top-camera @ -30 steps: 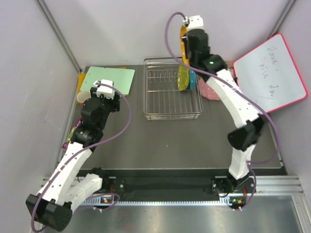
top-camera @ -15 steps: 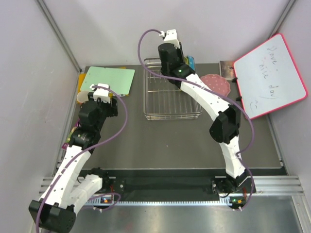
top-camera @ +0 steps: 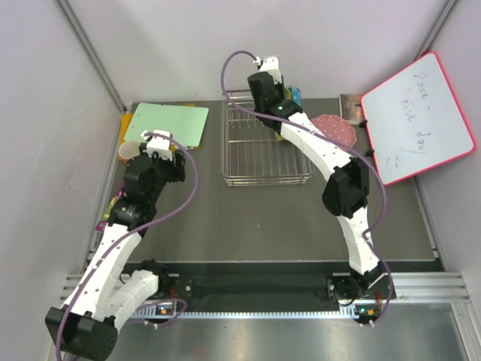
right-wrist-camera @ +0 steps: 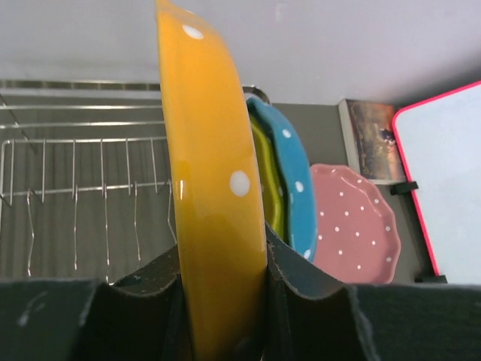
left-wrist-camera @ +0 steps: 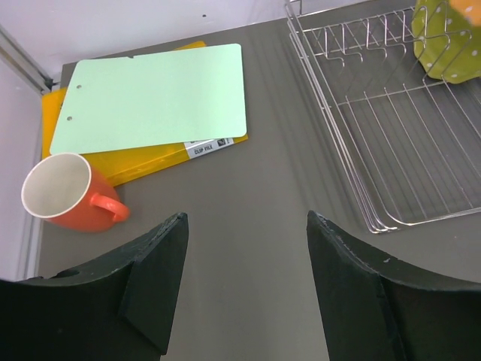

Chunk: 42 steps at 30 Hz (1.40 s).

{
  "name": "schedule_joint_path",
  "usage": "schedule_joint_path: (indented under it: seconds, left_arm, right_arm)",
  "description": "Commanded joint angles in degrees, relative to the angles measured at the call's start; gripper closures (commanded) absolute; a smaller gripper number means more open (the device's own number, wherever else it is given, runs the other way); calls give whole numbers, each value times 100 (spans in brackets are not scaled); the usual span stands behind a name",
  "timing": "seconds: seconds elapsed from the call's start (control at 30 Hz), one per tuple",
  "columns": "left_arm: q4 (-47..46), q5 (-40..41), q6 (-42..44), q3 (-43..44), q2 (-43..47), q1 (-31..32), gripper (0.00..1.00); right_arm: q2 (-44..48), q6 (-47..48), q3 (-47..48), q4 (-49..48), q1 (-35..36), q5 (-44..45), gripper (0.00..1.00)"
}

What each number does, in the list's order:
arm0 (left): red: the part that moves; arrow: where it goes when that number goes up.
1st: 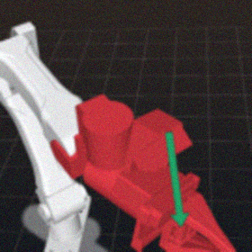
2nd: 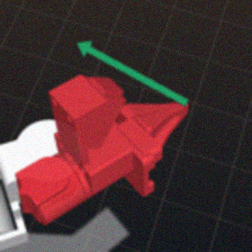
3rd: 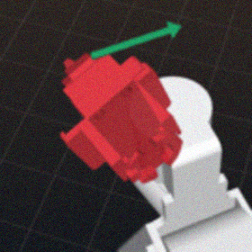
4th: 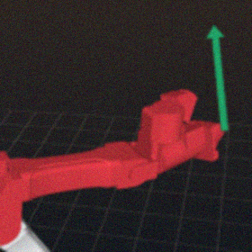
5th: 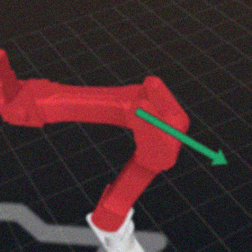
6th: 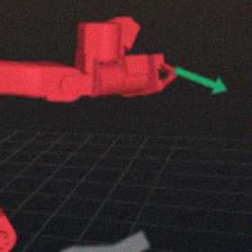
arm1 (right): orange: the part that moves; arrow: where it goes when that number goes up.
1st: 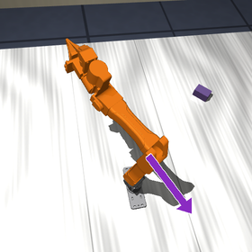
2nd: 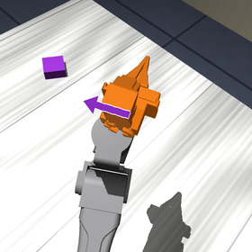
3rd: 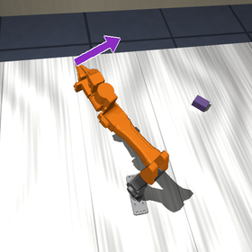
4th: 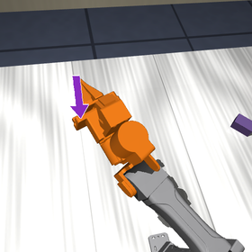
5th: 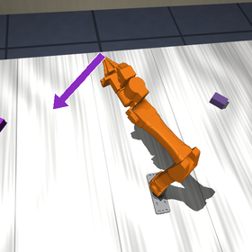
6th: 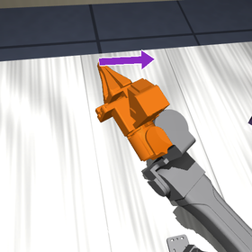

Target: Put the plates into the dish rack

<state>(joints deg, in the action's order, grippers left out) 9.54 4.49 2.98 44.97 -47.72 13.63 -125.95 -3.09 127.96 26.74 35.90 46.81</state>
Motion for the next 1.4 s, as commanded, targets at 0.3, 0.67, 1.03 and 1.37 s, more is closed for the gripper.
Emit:
schedule_joint_path:
  seconds: [0.3, 0.67, 1.03, 1.37]
  left_arm:
    - [-163, -221, -131, 126, -114, -80, 31]
    - [-260, -370, -210, 38, -202, -97, 31]
    - [-409, -423, -254, -6, -264, -97, 31]
    - [-374, -423, -254, -67, -255, -97, 30]
  right_arm:
    - [-245, -297, 449, -398, -136, -146, 100]
    - [44, -253, 660, -547, -189, 83, 100]
    - [-26, -25, 353, -565, -233, 118, 100]
    - [-228, 125, 274, -627, -285, 154, 100]
